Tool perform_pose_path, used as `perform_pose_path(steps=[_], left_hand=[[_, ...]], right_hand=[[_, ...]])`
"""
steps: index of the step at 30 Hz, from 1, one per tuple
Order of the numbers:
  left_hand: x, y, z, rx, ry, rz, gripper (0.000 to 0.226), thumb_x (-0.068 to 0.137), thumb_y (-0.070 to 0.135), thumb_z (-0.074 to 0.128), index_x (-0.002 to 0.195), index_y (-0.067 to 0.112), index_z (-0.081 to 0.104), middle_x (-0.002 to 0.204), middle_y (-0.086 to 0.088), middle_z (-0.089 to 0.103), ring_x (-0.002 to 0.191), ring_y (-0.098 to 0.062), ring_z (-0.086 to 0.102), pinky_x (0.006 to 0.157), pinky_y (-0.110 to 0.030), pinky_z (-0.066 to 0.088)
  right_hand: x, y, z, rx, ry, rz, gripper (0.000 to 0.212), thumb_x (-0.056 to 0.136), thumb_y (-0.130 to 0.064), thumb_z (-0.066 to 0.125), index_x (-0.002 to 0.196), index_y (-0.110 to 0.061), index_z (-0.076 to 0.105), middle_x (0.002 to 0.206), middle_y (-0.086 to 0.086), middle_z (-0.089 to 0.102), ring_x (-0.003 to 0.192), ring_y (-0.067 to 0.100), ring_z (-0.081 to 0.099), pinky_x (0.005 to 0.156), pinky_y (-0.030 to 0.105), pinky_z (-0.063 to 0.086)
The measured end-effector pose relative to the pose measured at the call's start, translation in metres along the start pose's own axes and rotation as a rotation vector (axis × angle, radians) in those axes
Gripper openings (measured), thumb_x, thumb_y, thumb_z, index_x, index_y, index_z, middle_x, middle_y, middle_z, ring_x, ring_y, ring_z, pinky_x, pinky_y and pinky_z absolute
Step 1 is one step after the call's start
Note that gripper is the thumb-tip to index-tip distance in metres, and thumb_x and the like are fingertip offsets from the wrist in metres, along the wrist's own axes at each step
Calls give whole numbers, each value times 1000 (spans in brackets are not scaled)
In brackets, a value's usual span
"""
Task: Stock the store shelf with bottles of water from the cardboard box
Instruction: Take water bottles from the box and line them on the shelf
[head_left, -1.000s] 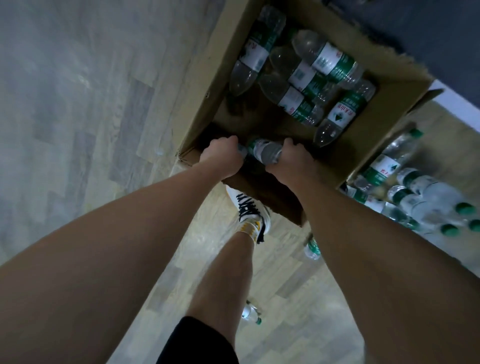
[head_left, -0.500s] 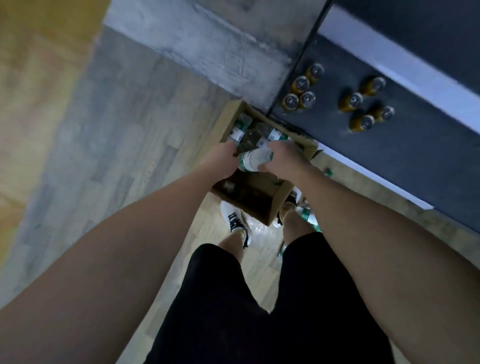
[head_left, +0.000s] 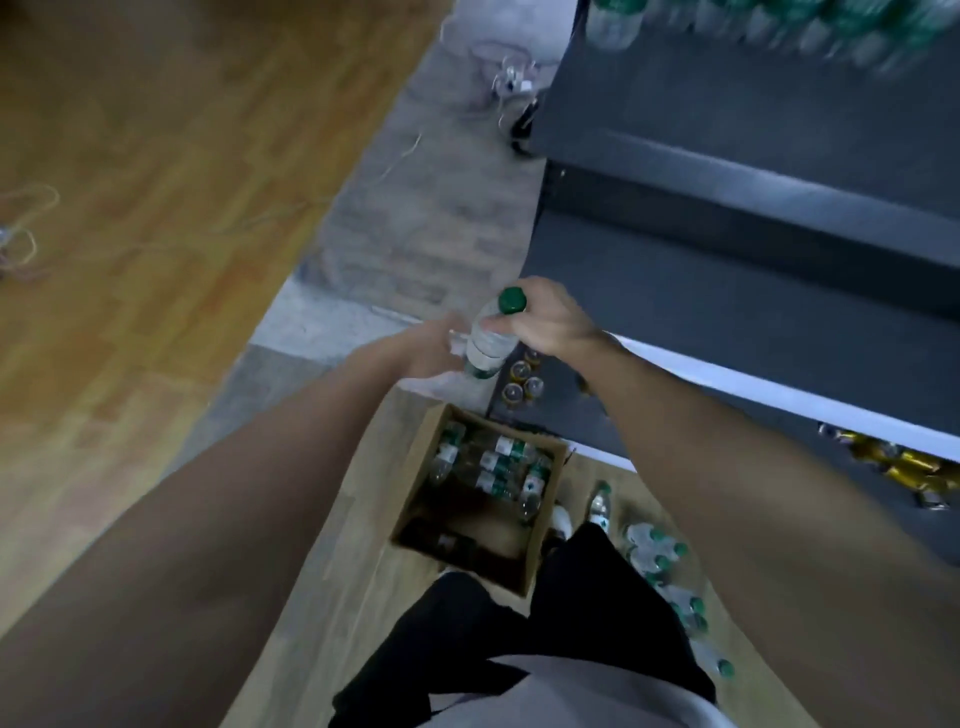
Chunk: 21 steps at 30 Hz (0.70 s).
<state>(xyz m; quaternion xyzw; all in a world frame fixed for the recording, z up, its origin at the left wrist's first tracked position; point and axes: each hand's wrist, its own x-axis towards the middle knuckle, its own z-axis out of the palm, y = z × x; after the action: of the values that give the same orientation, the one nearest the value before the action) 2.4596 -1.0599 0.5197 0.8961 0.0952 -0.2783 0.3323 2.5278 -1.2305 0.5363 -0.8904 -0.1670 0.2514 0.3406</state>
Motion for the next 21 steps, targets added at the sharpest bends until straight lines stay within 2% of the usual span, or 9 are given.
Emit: perform_pose_path(steps=[2, 5, 9, 11, 14, 16, 18, 20, 21], left_hand=[[-9, 19, -25, -63, -29, 39, 54, 91, 8, 64, 138, 7, 36, 110, -5, 48, 106, -28, 48, 77, -20, 44], [-21, 45, -58, -171, -44, 98, 48, 79, 4, 69, 118, 9, 42, 114, -14, 40, 100, -29, 45, 86, -35, 44], [-39, 90, -87, -82, 50, 255, 44, 77, 4, 74, 111, 11, 47, 94, -7, 56, 88, -23, 52, 77, -31, 44], [-45, 112, -94, -97, 61, 378, 47, 69, 9, 76, 111, 3, 55, 93, -9, 63, 87, -18, 56, 75, -32, 47], [-49, 138, -101, -126, 53, 437, 57, 65, 14, 71, 117, -3, 57, 111, -19, 67, 97, -22, 62, 86, -37, 52], [-48, 153, -108, -60, 77, 392, 53, 65, 19, 71, 113, 0, 60, 102, -13, 68, 83, -21, 63, 70, -29, 52], [-43, 170, -118, 14, 102, 318, 31, 73, 16, 68, 100, 5, 59, 86, -14, 58, 60, -17, 52, 52, -24, 40], [-36, 187, -128, 39, 147, 257, 7, 89, 6, 59, 94, 11, 56, 78, -11, 53, 50, -11, 47, 44, -20, 35], [-28, 195, -133, 57, 171, 253, 5, 93, 7, 57, 95, 12, 58, 78, -8, 55, 52, -10, 48, 44, -19, 36]], right_hand=[[-11, -22, -29, 65, 59, -13, 39, 72, -45, 76, 67, -13, 53, 70, -1, 54, 63, 13, 51, 55, 26, 36], [-20, -53, -69, 84, 150, -44, 41, 72, -43, 77, 58, -18, 48, 60, -5, 49, 58, 14, 46, 51, 28, 33], [-38, -92, -124, 184, 277, -109, 37, 75, -39, 78, 55, -21, 53, 51, -12, 50, 54, 9, 47, 50, 24, 34], [-43, -105, -143, 221, 353, -144, 31, 76, -38, 77, 63, -16, 59, 65, -3, 59, 63, 12, 55, 58, 28, 42], [-38, -116, -166, 370, 472, -198, 20, 66, -39, 79, 73, -23, 70, 81, -3, 71, 84, 17, 68, 83, 41, 58], [-37, -123, -183, 521, 496, -215, 12, 72, -29, 78, 74, -29, 66, 78, -7, 70, 83, 17, 68, 83, 41, 59], [-41, -129, -201, 584, 497, -250, 18, 81, -17, 75, 78, -23, 58, 73, 2, 68, 72, 17, 65, 68, 32, 59], [-41, -128, -220, 583, 515, -283, 18, 85, -11, 71, 82, -17, 54, 71, 6, 68, 65, 17, 64, 60, 28, 56], [-38, -125, -230, 592, 540, -292, 17, 86, -10, 70, 83, -15, 54, 70, 8, 69, 64, 18, 65, 61, 30, 56]])
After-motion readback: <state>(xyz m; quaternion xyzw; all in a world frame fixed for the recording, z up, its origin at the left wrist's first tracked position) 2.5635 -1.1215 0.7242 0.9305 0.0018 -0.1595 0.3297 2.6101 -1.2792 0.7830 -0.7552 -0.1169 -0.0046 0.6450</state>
